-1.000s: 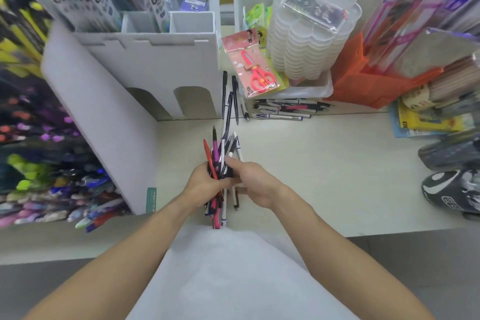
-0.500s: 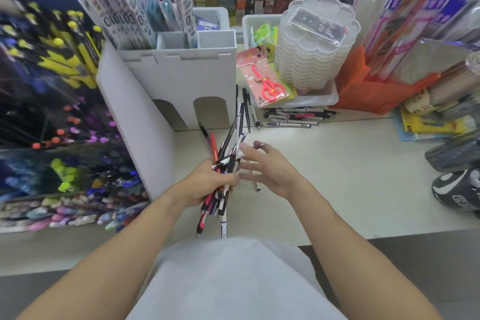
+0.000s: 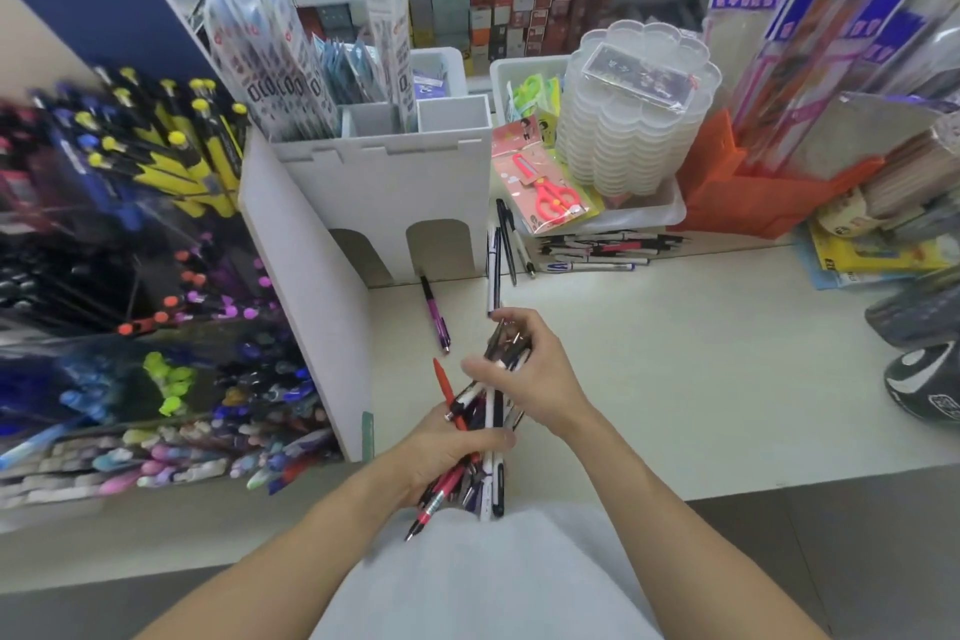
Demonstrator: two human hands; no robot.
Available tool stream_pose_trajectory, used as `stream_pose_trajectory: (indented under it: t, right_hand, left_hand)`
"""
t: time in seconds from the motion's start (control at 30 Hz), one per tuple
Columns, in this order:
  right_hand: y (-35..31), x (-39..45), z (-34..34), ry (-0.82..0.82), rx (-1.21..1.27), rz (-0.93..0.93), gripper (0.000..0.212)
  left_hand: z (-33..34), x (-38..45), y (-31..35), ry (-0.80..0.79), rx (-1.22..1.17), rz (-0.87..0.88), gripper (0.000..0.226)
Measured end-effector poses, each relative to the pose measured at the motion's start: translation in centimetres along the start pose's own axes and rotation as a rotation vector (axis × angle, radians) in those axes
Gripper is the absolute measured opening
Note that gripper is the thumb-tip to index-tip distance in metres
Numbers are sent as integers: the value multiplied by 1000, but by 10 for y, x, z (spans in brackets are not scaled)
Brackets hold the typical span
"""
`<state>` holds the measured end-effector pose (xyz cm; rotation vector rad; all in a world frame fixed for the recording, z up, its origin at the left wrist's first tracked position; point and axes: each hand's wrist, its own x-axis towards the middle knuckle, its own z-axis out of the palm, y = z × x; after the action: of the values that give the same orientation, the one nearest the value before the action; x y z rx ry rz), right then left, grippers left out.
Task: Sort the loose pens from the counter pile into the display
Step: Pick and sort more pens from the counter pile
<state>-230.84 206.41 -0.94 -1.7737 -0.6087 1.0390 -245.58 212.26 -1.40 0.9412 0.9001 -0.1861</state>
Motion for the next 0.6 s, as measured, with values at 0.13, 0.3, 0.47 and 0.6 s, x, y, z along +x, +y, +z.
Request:
stream_pose_trajectory:
  t: [0.13, 0.3, 0.47, 0.6]
  right_hand:
    - [2, -1, 5, 23, -37, -35, 55]
    - [-1, 10, -6, 235, 259, 82, 60]
    - [-12, 20, -28, 327, 613, 110, 92]
    - [-17, 25, -46, 463, 878, 49, 93]
  left_hand:
    - [2, 4, 2, 26, 11, 52, 30]
    - [4, 7, 11, -9, 120, 57, 26]
    - [5, 6, 19, -65, 164, 79, 19]
    - [-1, 6, 24, -79, 201, 90, 22]
